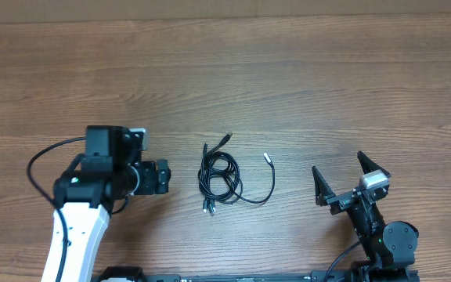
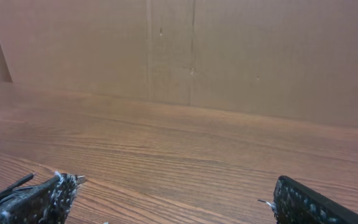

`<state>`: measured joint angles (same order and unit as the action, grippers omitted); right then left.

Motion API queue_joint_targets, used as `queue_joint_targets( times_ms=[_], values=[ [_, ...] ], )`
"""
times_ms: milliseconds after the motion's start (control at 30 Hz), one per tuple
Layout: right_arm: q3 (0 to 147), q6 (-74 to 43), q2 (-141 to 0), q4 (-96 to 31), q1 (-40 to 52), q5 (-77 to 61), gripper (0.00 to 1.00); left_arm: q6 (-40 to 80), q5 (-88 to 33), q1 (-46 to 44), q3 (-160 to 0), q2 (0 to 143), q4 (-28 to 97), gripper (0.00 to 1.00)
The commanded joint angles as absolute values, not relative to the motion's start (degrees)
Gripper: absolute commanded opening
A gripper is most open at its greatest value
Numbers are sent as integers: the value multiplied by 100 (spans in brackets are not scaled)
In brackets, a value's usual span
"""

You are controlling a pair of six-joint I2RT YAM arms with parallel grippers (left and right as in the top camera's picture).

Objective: Untangle cables
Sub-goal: 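Move the left gripper forward over the black cable bundle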

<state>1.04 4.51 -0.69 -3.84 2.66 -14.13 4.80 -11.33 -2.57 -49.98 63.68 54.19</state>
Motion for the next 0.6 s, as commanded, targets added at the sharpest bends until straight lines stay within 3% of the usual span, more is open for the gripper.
queue_joint_targets(
  times_ms=[0,567],
  values=[
    [47,447,-60,-355,266,-1354,100,829,-1116,-639,-5127,6632,5323,91],
    [47,447,-60,-355,266,-1354,100,1785,-1007,-1922,-5127,7935,4722,92]
  ],
)
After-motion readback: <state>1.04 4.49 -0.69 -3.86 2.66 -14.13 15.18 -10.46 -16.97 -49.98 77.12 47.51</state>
